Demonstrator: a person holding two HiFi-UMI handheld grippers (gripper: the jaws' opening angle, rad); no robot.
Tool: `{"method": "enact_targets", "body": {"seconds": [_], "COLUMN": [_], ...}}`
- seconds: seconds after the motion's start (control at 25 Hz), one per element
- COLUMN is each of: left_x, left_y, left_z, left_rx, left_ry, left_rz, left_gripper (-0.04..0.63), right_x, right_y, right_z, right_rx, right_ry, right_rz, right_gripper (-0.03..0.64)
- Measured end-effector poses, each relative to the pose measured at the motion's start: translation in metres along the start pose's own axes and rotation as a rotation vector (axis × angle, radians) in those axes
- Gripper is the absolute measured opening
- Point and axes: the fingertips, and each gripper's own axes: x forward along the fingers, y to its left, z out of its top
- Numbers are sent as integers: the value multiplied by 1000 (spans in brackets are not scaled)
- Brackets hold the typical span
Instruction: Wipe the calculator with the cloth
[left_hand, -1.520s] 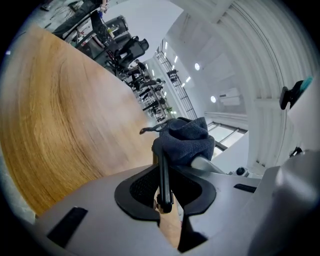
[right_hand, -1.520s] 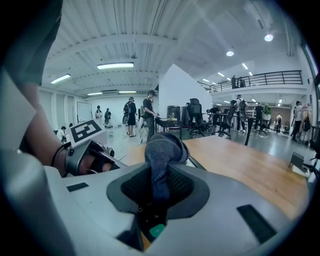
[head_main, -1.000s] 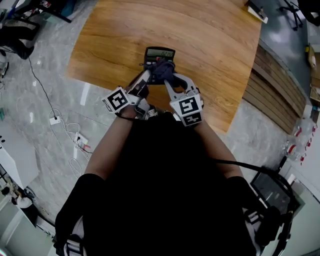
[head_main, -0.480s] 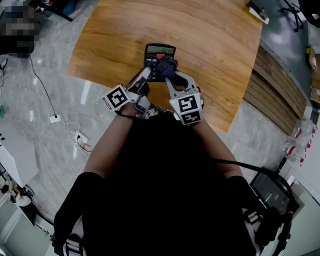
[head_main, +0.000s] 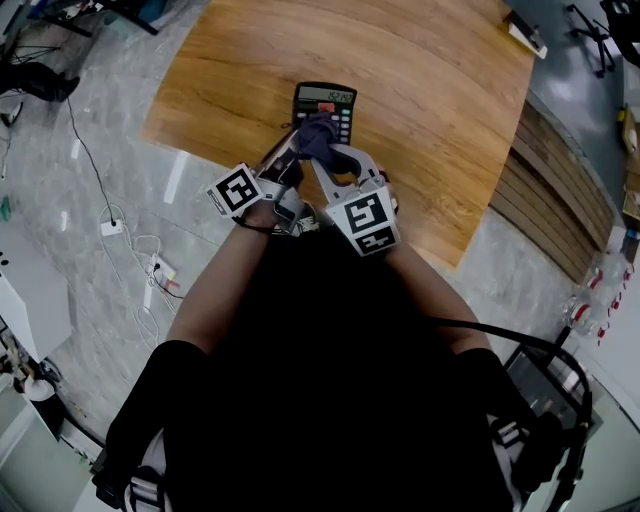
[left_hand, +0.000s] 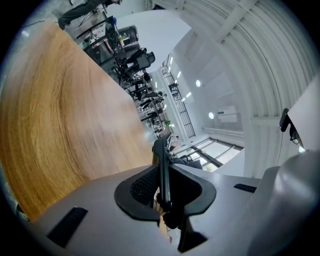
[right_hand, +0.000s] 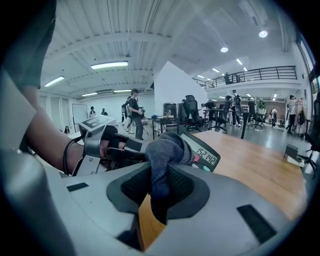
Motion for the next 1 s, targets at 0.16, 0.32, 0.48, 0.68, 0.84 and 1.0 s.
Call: {"method": "enact_targets", "body": {"seconds": [0.16,0.32,0.48,0.68,0.84,1.0], "left_x": [-3,-3,-2,-3,-3,-3], "left_y": [-2,-1,-2,-16,-21,-17], "left_z": [-2,-7,-12,-12,-19,-27], "left_rx": [2,-13,-34,-25,-15,-21], "left_ry": [5,0,5,23,49,68], "left_rz": [0,-6,-7,-43,-56,-34], "left_gripper": [72,72,72,72,72,72], "right_x": [-5,-14,-24,-29,-24,-12], "right_y": [-14,-42,-77,-102,-112,-99], "right_z": [-9,-27,-40,-18,1,21], "right_rx": [24,43,64,64,59,28], "right_ry": [5,19,26,-11,-40,-69], "right_rz": [-37,-105,-187,-251,-271,-226], "right_gripper": [80,80,78,80,78,78]}}
